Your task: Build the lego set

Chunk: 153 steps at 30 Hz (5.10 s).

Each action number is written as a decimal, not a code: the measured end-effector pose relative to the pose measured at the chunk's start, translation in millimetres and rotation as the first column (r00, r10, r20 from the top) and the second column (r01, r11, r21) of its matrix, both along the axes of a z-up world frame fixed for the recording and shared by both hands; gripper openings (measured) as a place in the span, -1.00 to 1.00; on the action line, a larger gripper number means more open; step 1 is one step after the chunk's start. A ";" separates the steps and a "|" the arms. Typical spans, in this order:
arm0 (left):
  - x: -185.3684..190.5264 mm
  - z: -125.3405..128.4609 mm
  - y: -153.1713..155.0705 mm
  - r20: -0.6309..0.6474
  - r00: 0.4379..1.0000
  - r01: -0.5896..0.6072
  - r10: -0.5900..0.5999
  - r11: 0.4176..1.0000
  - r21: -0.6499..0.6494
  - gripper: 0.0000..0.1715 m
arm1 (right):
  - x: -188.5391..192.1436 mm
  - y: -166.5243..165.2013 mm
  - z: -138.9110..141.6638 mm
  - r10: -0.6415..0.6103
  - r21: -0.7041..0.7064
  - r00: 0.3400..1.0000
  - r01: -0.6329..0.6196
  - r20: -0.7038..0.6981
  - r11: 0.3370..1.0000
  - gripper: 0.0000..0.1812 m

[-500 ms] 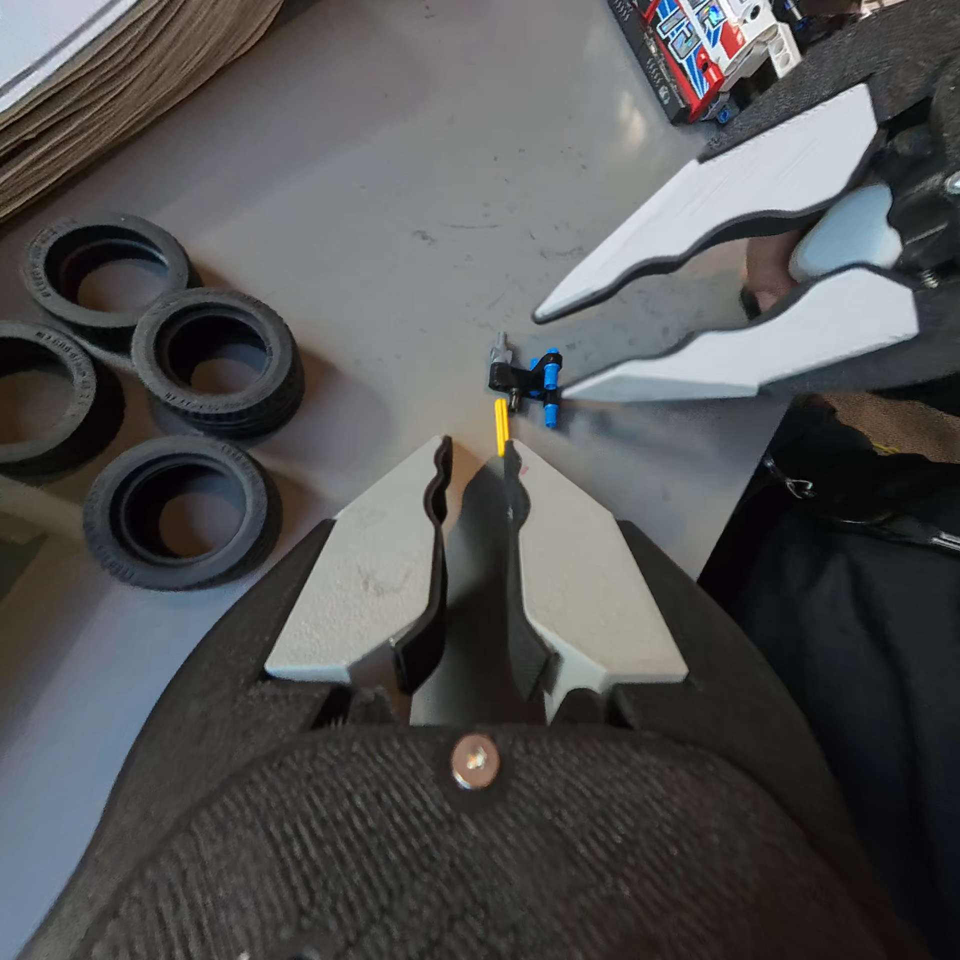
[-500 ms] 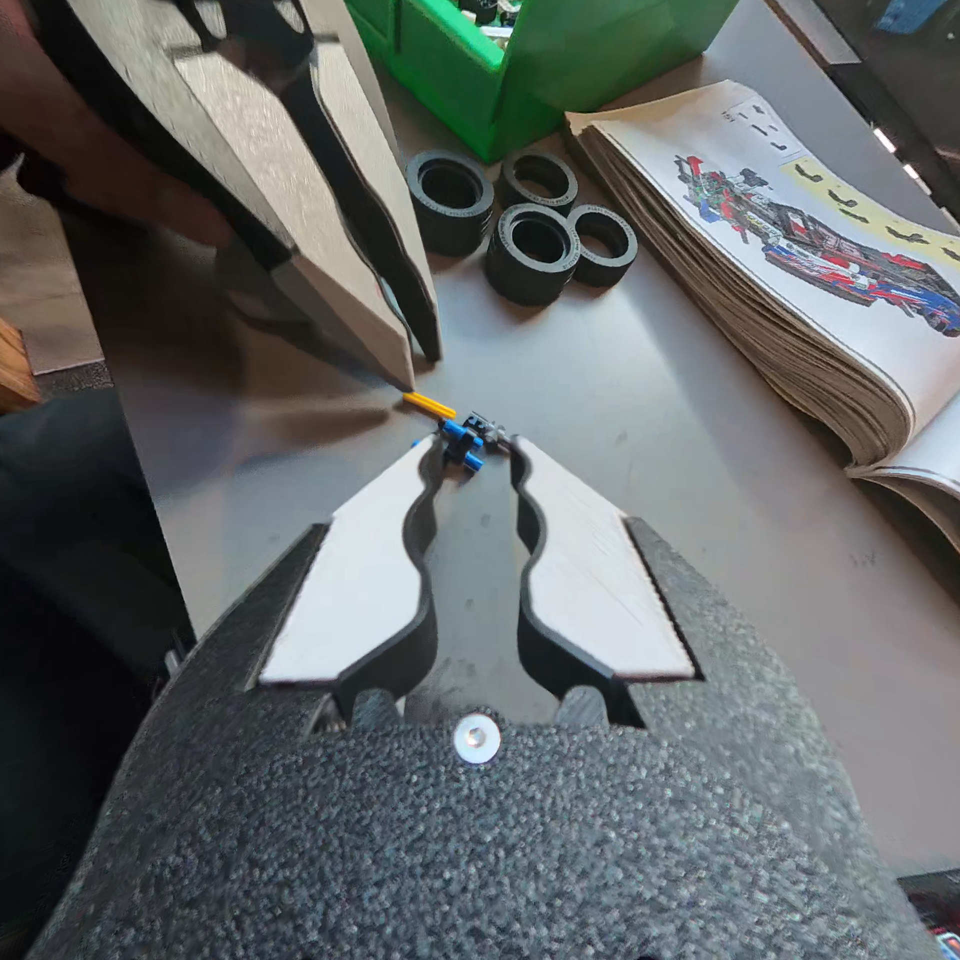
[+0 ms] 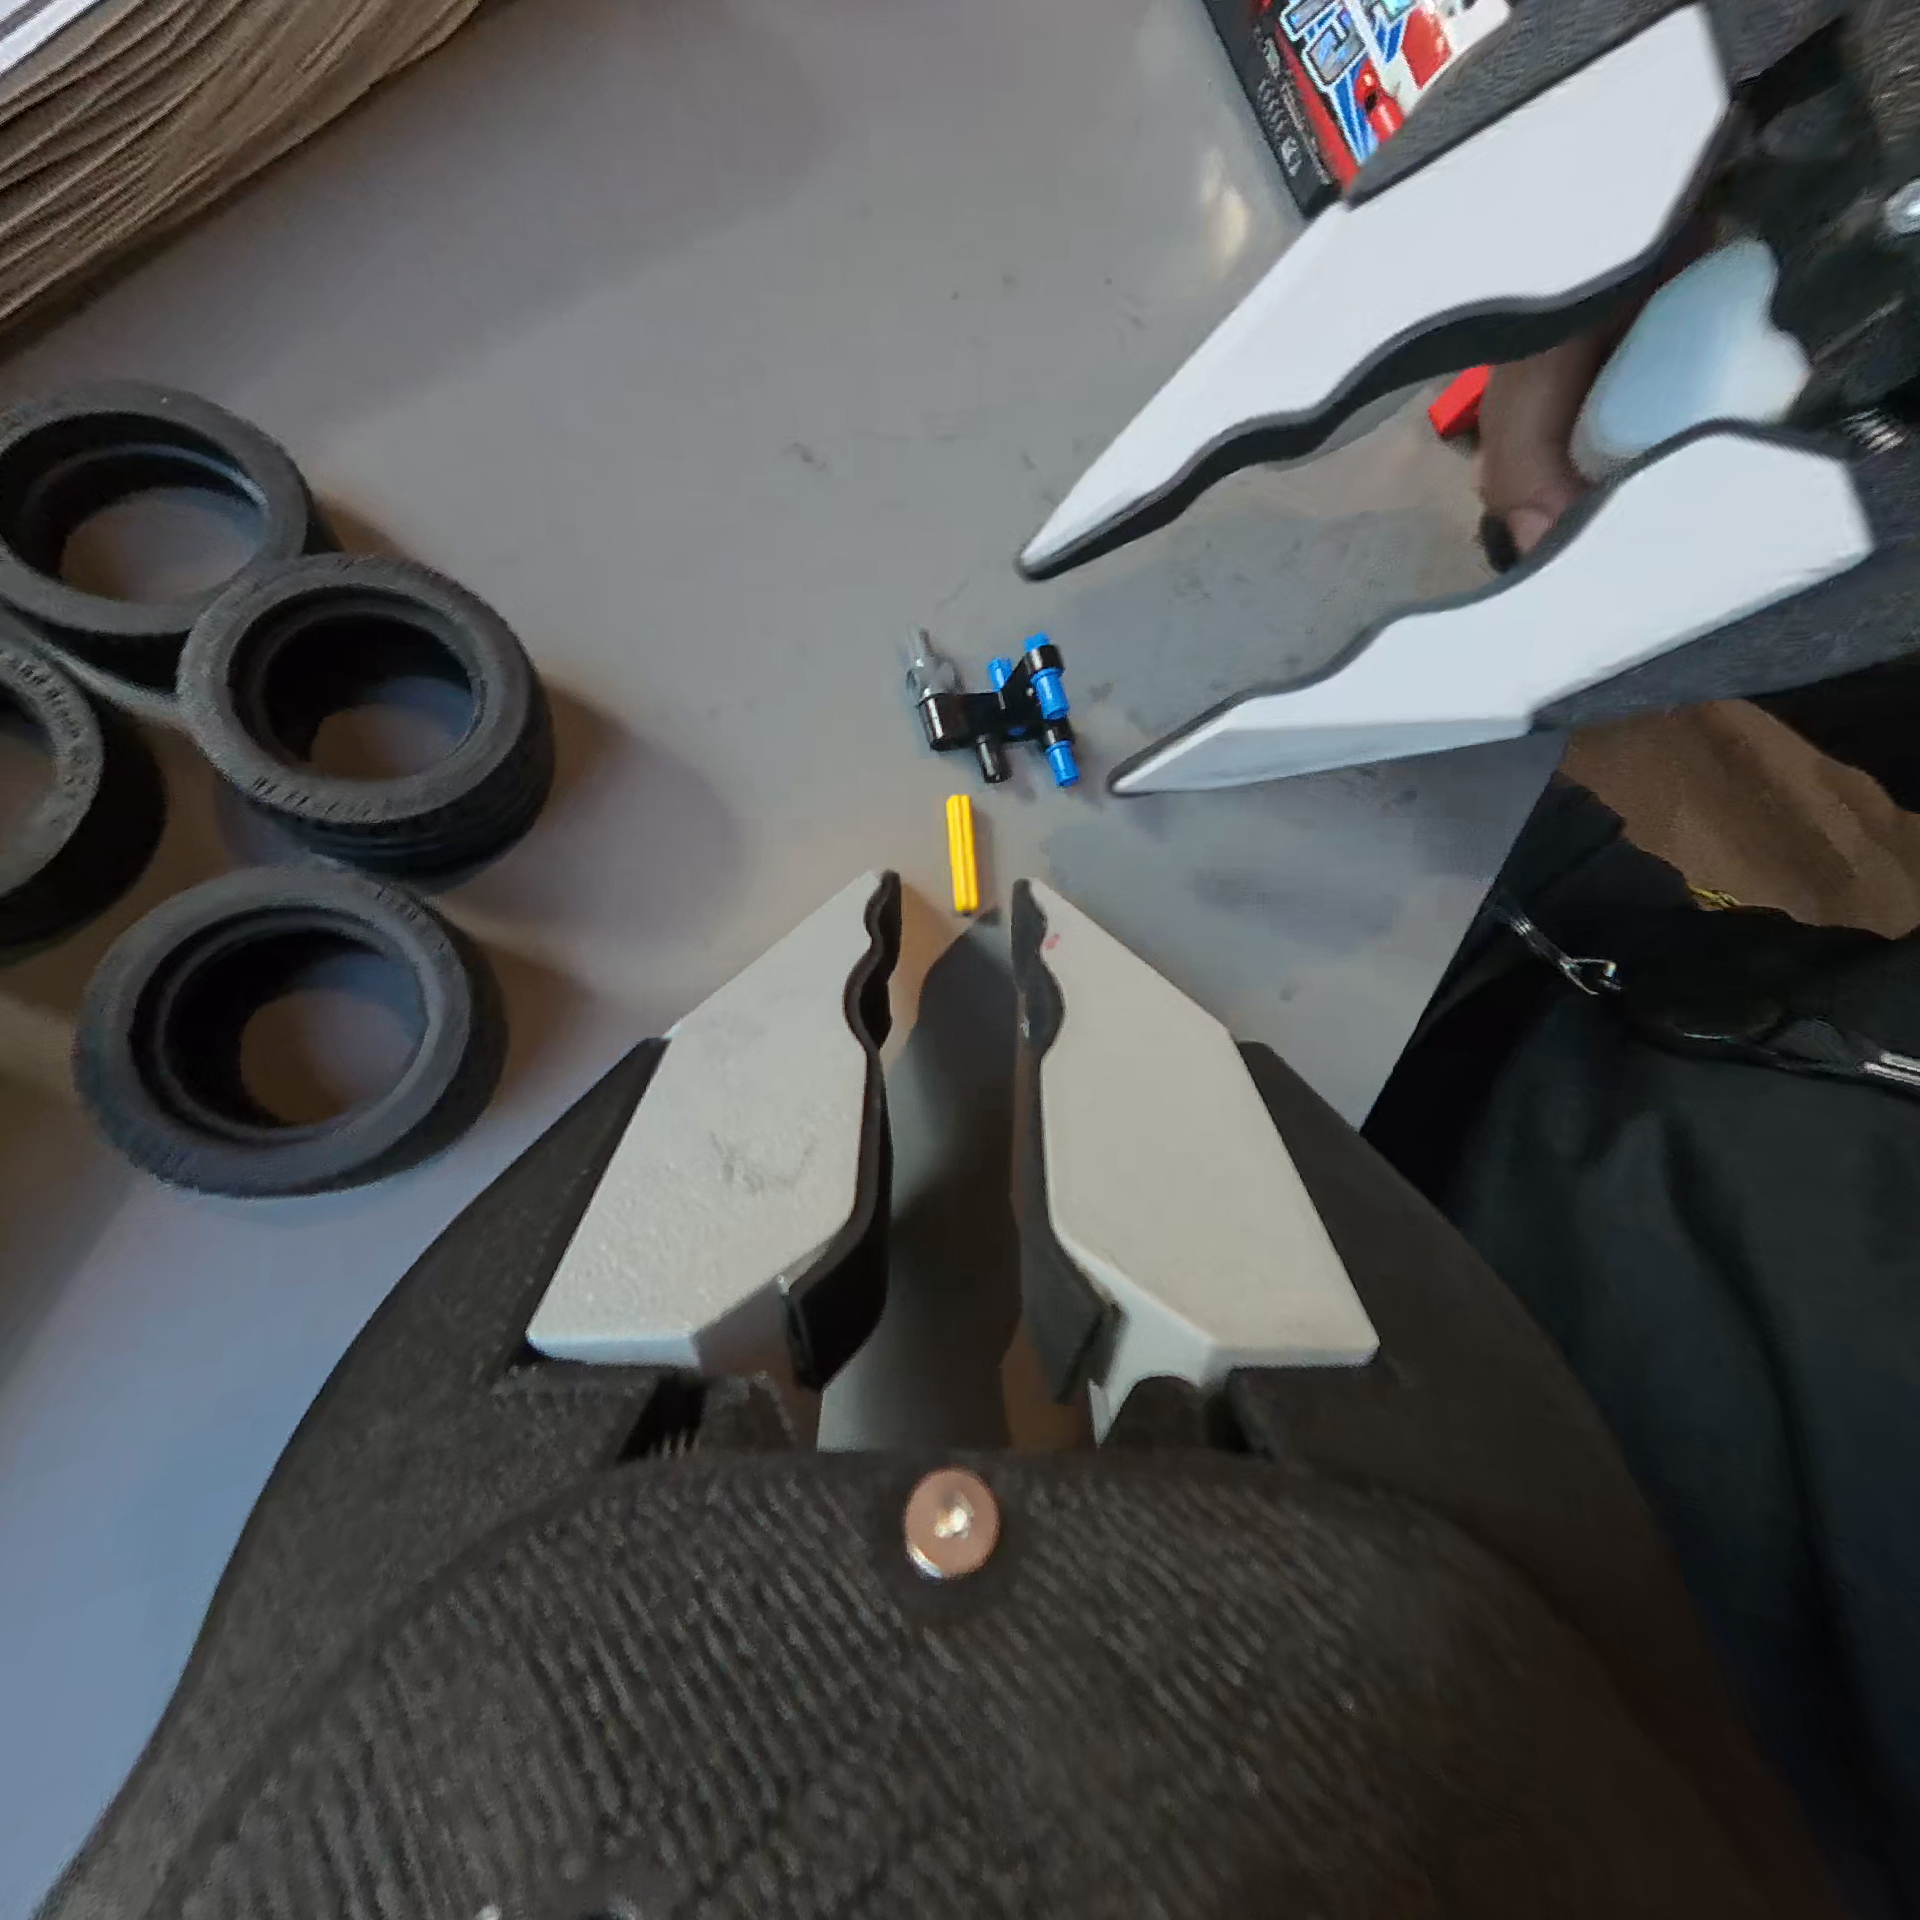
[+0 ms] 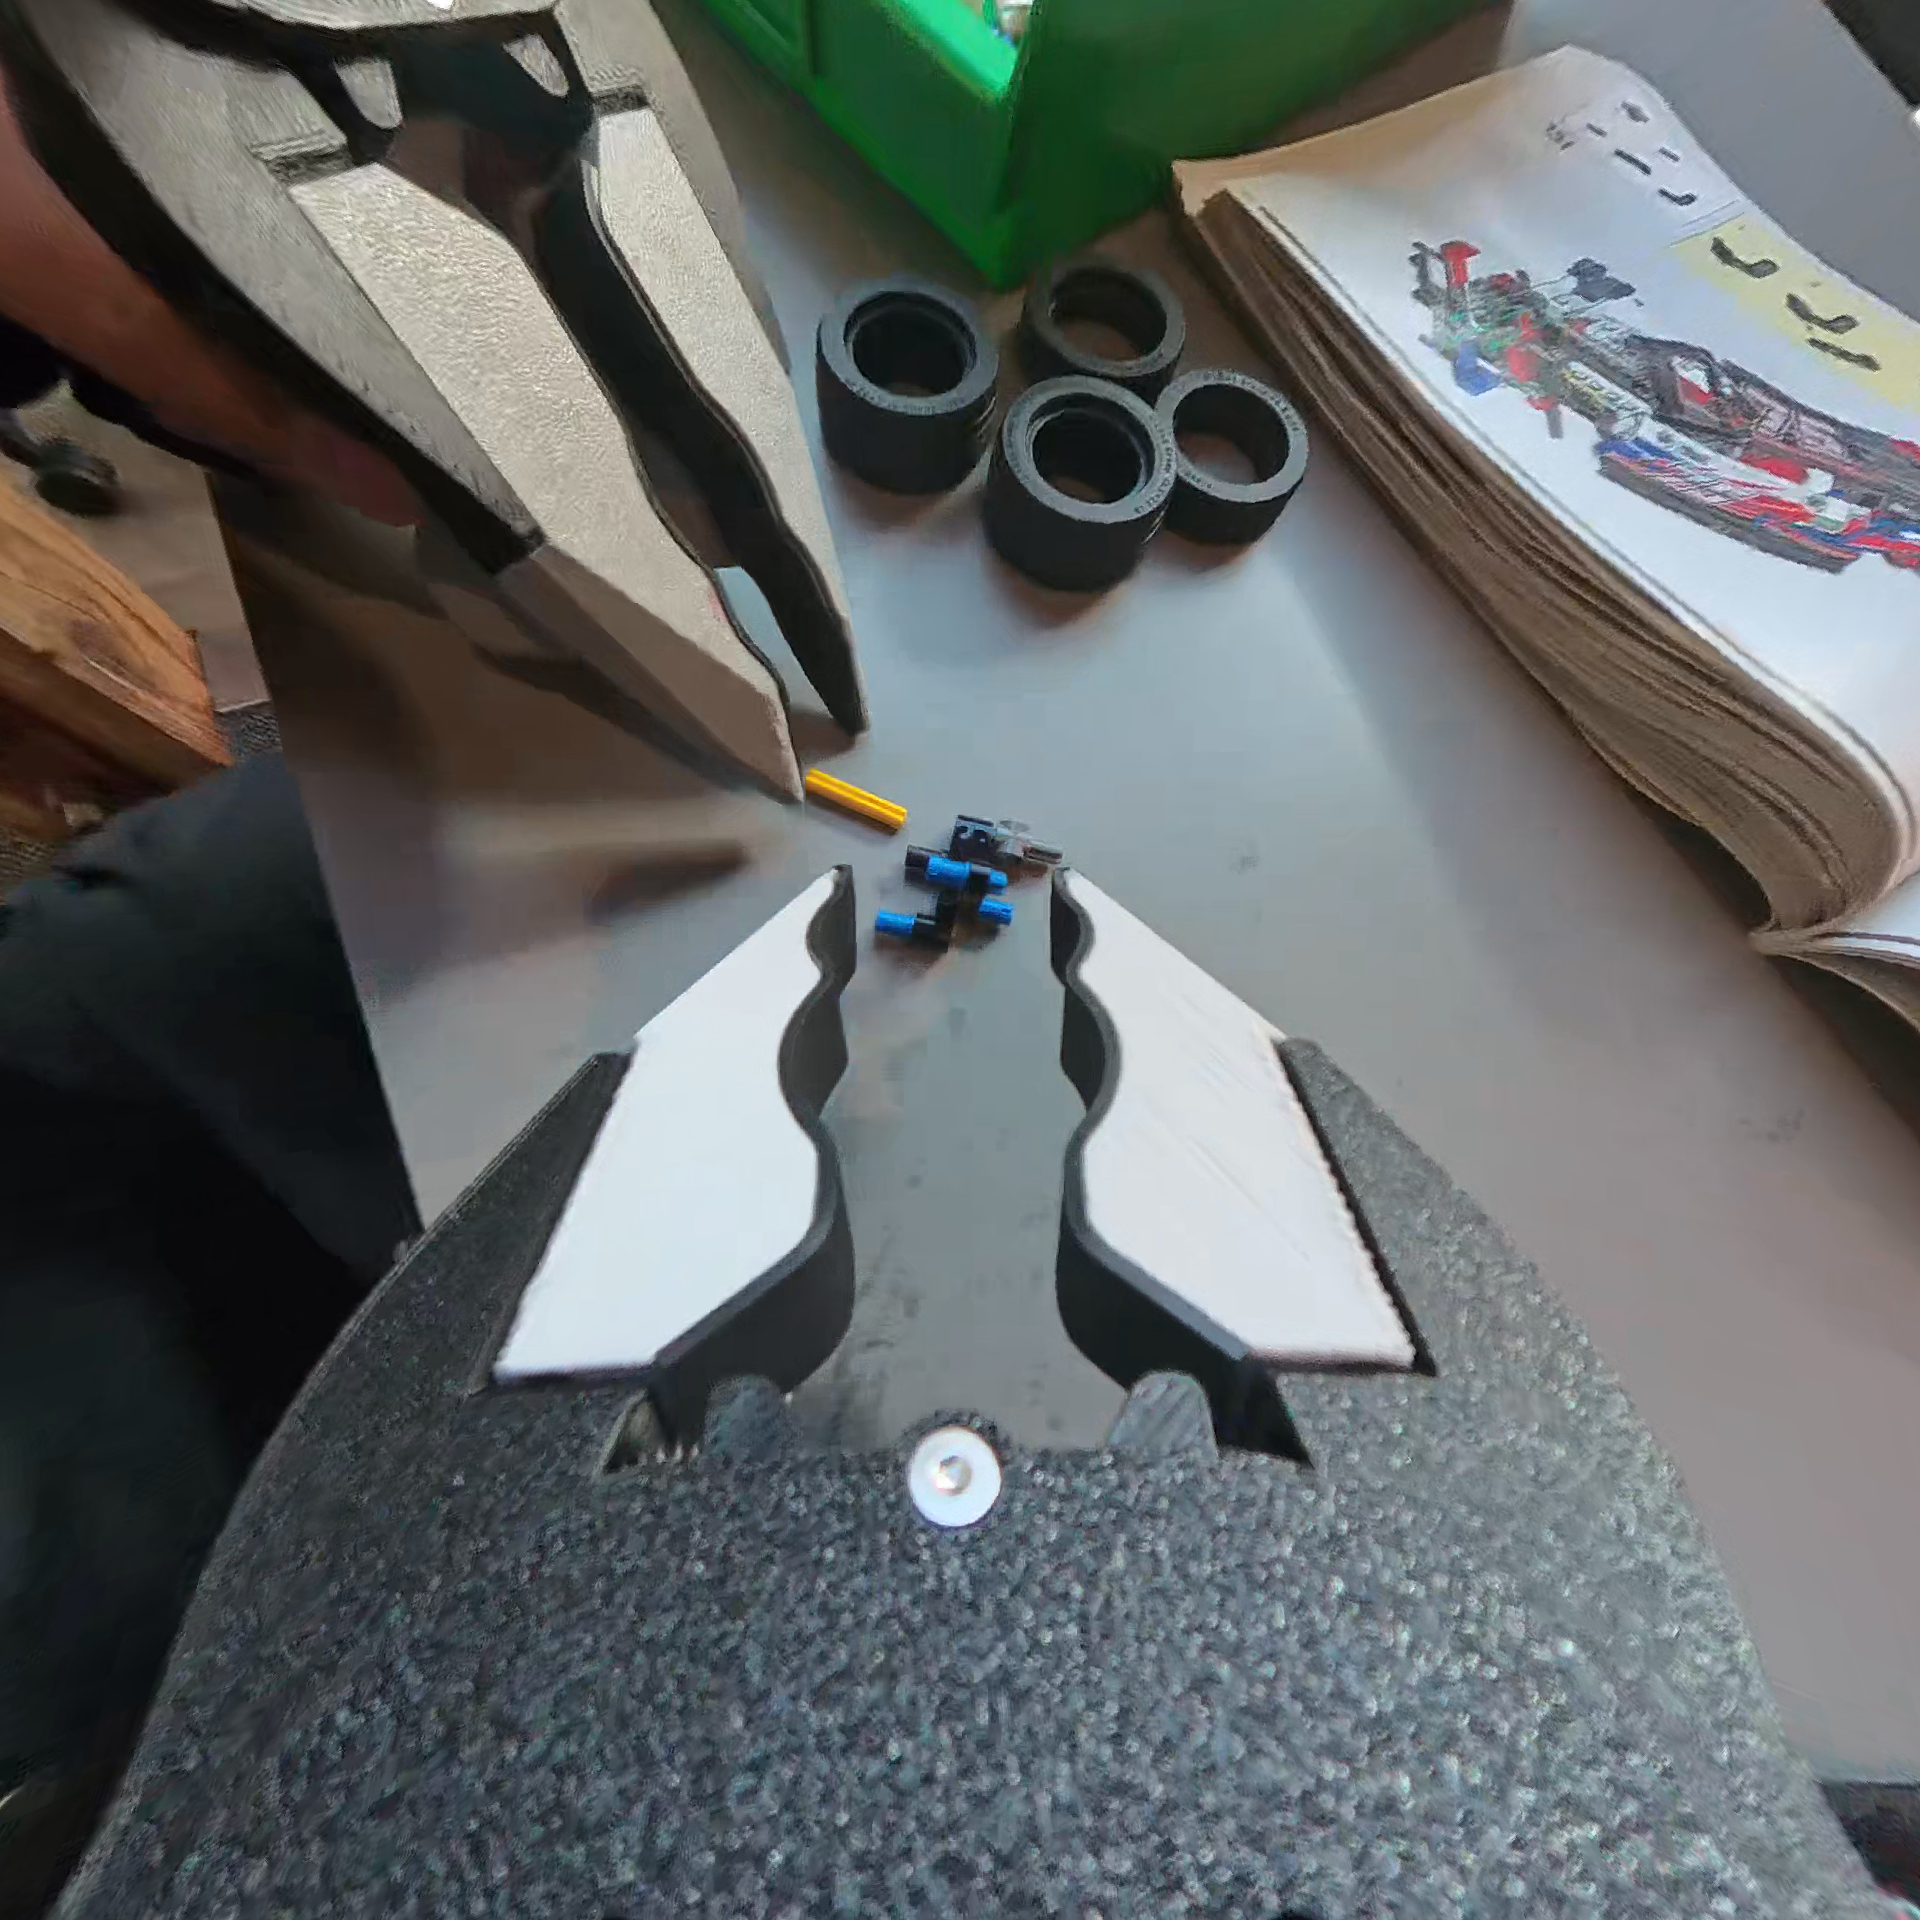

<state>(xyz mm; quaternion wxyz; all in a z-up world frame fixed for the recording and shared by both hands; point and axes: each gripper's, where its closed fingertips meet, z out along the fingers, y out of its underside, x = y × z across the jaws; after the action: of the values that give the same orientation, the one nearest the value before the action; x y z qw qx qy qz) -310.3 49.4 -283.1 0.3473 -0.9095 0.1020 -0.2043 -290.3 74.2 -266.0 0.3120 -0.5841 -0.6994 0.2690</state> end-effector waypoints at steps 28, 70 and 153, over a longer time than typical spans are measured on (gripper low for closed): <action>6.6 15.5 67.8 -0.480 0.373 0.819 -0.794 0.525 -0.232 -0.46 | 69.2 -51.3 -7.4 0.171 -0.184 0.985 -0.165 0.016 0.969 -0.76; 14.6 -6.5 43.2 -0.350 0.741 0.569 -0.574 0.812 -0.127 -0.59 | 39.0 -27.7 -11.0 0.415 0.058 0.889 -0.432 0.195 0.900 -0.70; 48.2 31.9 14.8 -0.545 0.554 0.821 -0.629 0.522 0.231 -0.84 | 26.3 -10.6 16.6 0.153 -0.327 0.987 -0.161 -0.049 0.931 -0.97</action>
<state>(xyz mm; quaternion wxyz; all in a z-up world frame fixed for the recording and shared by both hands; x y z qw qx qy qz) -262.1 64.2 -251.1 0.4030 -0.6872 0.5936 -0.1141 -264.0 63.6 -249.4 0.1950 -0.5673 -0.6853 0.4129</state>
